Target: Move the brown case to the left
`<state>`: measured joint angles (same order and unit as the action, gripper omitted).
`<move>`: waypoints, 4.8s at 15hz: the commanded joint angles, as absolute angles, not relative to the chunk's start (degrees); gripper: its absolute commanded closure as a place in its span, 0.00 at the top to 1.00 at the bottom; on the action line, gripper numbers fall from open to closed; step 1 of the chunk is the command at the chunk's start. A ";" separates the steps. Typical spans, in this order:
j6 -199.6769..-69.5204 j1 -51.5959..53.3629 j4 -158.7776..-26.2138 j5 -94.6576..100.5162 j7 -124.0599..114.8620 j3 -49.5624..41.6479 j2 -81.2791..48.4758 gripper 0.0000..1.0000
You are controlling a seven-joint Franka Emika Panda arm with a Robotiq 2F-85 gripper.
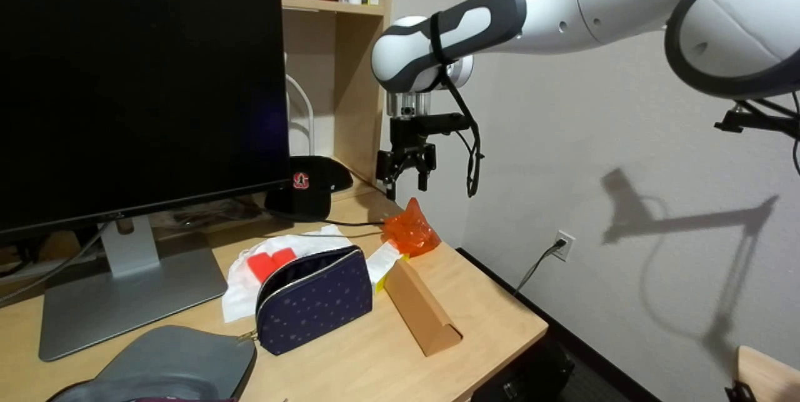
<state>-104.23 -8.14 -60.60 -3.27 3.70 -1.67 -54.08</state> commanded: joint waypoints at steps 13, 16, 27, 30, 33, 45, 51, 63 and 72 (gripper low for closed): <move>-128.41 -10.35 -82.30 -5.04 5.92 -1.05 -48.64 1.00; -136.02 -11.74 -89.16 -5.51 7.00 -0.56 -48.39 1.00; -140.59 -13.16 -94.88 -5.74 9.36 1.72 -47.14 0.20; -139.81 -13.85 -97.39 -6.02 10.42 2.21 -44.46 0.10; -138.74 -14.84 -100.84 -6.43 12.14 2.51 -40.48 0.05; -134.19 -15.06 -117.01 -8.58 16.42 1.54 -27.16 0.10; -134.70 -14.12 -123.41 -8.36 15.36 1.11 -26.50 0.10; -135.88 -13.37 -127.10 -11.04 13.15 1.18 -27.49 0.35; -133.79 -14.41 -126.40 -11.67 16.70 0.49 -25.79 0.81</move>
<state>-134.95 -14.14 -125.31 -11.18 14.53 0.96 -28.12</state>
